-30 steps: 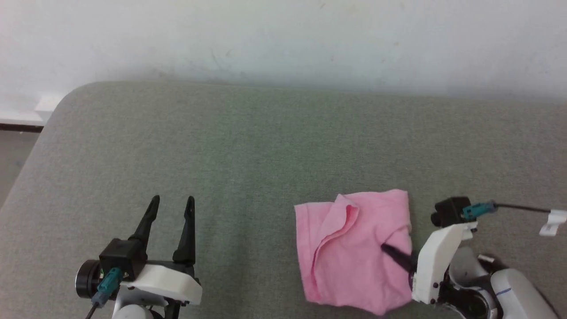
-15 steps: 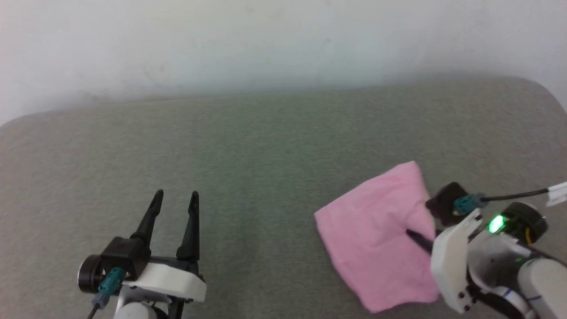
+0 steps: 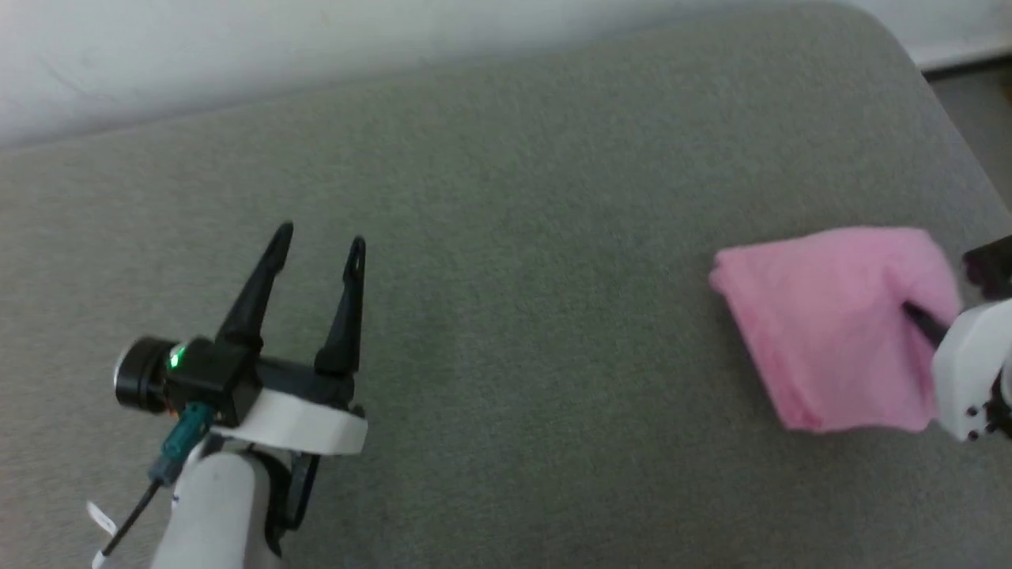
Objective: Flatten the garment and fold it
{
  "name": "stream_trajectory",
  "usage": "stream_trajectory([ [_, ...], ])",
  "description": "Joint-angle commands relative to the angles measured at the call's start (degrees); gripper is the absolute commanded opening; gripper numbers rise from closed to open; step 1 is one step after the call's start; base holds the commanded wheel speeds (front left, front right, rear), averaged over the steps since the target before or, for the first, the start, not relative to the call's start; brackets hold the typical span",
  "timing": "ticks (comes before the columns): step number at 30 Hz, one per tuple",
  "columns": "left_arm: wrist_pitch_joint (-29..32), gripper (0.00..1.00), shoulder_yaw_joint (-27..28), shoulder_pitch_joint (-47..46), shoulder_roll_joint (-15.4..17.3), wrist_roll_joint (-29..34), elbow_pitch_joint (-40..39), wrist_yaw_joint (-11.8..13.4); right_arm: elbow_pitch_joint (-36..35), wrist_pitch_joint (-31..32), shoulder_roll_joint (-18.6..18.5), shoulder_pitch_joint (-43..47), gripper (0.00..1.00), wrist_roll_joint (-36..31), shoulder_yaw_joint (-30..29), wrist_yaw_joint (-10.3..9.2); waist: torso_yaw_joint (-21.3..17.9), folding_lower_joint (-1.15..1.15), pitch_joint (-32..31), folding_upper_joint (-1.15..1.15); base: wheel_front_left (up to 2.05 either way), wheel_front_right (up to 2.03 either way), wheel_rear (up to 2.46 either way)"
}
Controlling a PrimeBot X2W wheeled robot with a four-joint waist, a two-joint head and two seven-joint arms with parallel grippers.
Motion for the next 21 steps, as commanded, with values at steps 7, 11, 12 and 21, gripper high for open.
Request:
stream_trajectory([
  [7,0.7,1.00,-3.5,-7.3,2.3,0.9,-1.4,-0.9,12.4,-16.1,-3.4,-8.1,0.00,-6.0,-1.7,-0.05,-5.8,-0.01,13.6,0.00,0.00,0.00,0.00],
  [11,0.7,1.00,-4.4,-8.5,2.6,0.8,-1.3,-1.0,17.0,-25.2,-2.8,-10.4,0.00,-11.4,-4.1,-0.05,-5.4,-0.01,14.3,0.00,0.00,0.00,0.00],
  [12,0.6,1.00,-4.6,-8.7,2.7,0.7,-1.2,-1.0,19.3,-26.7,-2.0,-10.7,0.22,-12.4,-5.2,-0.05,-5.4,-0.01,14.4,0.00,0.00,0.00,0.00],
  [21,0.2,1.00,-4.8,-8.5,2.4,-0.1,0.1,-0.7,36.7,-39.0,3.7,-13.5,1.00,-19.8,-16.3,-0.05,-4.0,-0.01,13.0,0.00,0.00,0.00,0.00],
])
